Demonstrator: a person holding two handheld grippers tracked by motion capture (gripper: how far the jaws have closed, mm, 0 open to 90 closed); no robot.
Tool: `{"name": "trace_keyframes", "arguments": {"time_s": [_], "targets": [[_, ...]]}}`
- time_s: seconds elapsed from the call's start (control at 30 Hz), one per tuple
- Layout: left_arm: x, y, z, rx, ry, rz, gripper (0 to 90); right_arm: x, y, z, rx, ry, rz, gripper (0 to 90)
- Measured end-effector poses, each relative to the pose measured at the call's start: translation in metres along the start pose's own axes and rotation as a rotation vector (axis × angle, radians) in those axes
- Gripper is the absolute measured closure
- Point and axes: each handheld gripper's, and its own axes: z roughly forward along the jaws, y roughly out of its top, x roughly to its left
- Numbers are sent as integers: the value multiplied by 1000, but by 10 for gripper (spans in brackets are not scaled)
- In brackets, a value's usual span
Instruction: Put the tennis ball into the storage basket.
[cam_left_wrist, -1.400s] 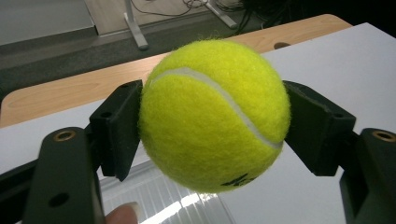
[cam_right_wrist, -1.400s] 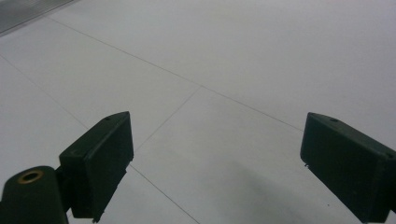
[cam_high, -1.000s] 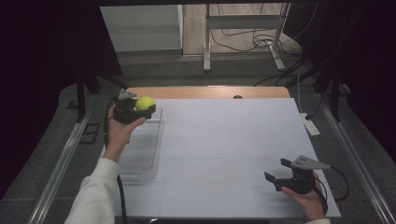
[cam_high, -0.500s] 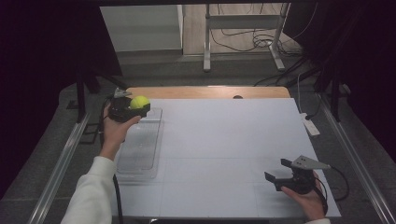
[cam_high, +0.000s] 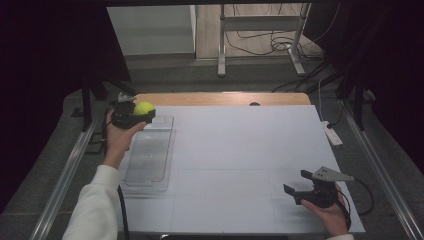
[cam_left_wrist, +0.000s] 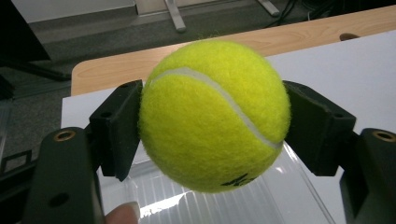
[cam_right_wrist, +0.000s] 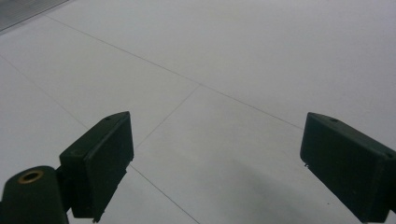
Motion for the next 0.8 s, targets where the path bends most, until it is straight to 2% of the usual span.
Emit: {"name": "trace_keyframes", "arguments": {"time_s": [0.63, 0.8], "targets": [[17, -5, 8, 45, 50, -29, 265, -1, 0, 0, 2, -2, -1, 97], [21, -6, 10, 66, 58, -20, 265, -1, 0, 0, 2, -3, -2, 97]]}}
